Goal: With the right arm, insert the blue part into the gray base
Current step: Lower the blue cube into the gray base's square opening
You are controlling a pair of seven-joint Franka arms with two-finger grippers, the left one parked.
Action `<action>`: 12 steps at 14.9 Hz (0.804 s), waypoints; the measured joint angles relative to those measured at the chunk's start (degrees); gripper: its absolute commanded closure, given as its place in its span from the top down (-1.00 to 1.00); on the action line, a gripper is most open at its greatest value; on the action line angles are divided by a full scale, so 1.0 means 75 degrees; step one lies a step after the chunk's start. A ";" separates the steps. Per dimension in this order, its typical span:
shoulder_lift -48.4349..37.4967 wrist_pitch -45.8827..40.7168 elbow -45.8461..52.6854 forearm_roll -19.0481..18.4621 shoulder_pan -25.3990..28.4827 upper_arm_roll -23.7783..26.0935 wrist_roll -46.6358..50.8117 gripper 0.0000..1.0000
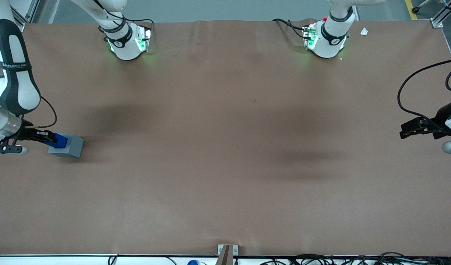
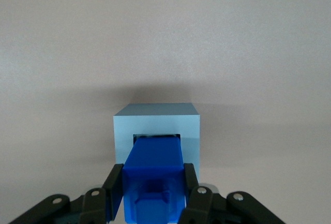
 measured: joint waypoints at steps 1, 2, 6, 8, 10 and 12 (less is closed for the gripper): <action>0.0002 0.0002 -0.0021 0.0000 0.0000 0.0000 0.0000 -0.68; 0.0004 0.0012 -0.0037 0.0000 0.0000 0.0000 0.0000 -0.68; 0.0006 0.0053 -0.0061 0.0000 0.0000 0.0000 0.0001 -0.61; 0.0012 0.0068 -0.0069 0.0000 0.0000 0.0000 0.0001 -0.17; 0.0026 0.0072 -0.0074 0.0000 0.0000 0.0000 0.0002 0.21; 0.0033 0.0072 -0.0074 0.0000 0.0000 0.0000 0.0003 0.55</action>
